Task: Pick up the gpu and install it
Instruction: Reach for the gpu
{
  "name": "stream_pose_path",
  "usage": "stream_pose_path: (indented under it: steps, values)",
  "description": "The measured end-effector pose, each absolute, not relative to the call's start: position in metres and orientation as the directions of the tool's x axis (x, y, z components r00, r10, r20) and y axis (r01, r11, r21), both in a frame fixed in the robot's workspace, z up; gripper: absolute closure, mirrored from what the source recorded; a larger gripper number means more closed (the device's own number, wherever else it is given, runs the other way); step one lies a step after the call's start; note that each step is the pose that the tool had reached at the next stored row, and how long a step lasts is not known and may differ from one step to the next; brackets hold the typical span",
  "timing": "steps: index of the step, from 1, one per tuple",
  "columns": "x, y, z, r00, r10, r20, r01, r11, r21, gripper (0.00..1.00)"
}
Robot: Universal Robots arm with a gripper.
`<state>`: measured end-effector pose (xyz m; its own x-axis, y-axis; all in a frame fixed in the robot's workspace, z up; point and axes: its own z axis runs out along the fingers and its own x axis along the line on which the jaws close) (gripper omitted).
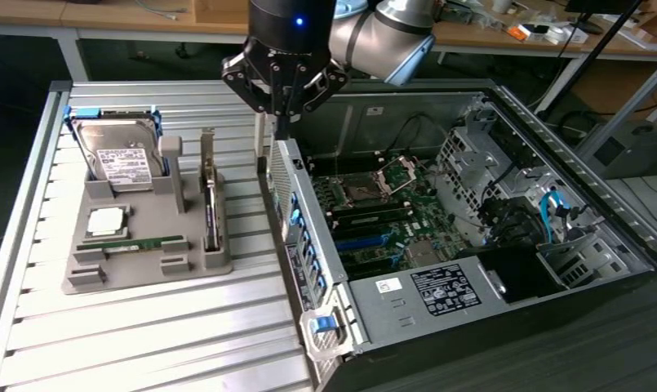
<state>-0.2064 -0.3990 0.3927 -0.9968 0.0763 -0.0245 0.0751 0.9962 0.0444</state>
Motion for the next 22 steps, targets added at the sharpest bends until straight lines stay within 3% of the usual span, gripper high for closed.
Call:
stream_pose_path:
  steps: [22]
  values:
    - [-0.220, -0.399, 0.393, -0.997, 0.076, -0.025, 0.075, 0.996, 0.044, 0.89]
